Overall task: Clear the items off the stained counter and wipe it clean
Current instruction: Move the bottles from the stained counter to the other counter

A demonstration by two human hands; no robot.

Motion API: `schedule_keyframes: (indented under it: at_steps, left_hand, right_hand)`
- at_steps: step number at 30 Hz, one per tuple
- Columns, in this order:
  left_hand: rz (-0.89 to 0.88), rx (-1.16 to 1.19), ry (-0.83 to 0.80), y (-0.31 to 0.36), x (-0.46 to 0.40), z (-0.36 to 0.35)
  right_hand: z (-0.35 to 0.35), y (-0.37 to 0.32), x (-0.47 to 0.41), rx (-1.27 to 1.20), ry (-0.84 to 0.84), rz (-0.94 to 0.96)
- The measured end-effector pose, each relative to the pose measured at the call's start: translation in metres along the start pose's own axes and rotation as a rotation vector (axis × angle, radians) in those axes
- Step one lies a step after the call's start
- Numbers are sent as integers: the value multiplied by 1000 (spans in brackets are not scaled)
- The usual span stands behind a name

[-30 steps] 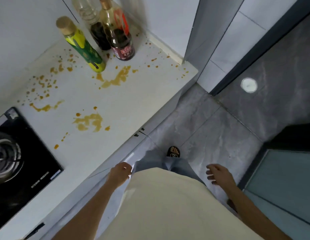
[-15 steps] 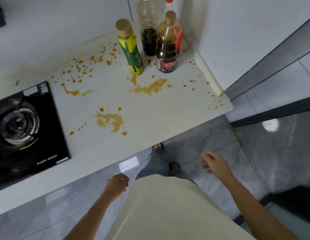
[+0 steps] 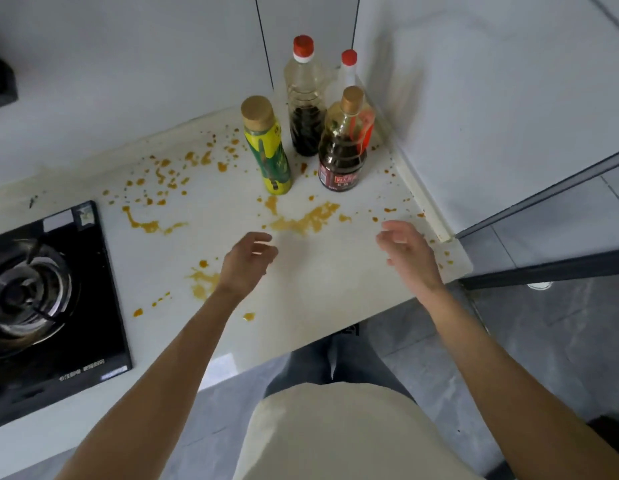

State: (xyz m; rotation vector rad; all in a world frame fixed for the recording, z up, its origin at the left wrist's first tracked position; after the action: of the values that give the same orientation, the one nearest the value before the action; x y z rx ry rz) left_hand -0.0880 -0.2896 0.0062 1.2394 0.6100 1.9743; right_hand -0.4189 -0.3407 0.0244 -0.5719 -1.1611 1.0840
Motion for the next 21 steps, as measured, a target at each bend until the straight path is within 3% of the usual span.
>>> schedule_keyframes:
  at_steps: [6, 9, 21]
  left_hand:
    - [-72, 38, 222, 71, -67, 23]
    - [-87, 79, 254, 83, -92, 19]
    - [-224, 202, 414, 87, -144, -3]
  right_hand:
    - [-30, -108, -60, -42, 67, 327]
    - [-43, -124, -85, -76, 78, 459]
    - [-74, -84, -153, -24, 219, 397]
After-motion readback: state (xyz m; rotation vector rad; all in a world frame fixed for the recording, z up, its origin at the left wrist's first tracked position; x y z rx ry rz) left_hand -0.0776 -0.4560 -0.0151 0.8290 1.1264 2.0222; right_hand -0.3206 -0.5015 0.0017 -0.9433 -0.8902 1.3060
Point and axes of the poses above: each hand's wrist, its own x-axis away from the middle knuckle, its own z-axis out of the back of the hand, y = z × x, the point moved 8 cm from there along -x, towards the middle knuckle, and after that the axes turned 2 degrees about z, right-handed, at the moved point
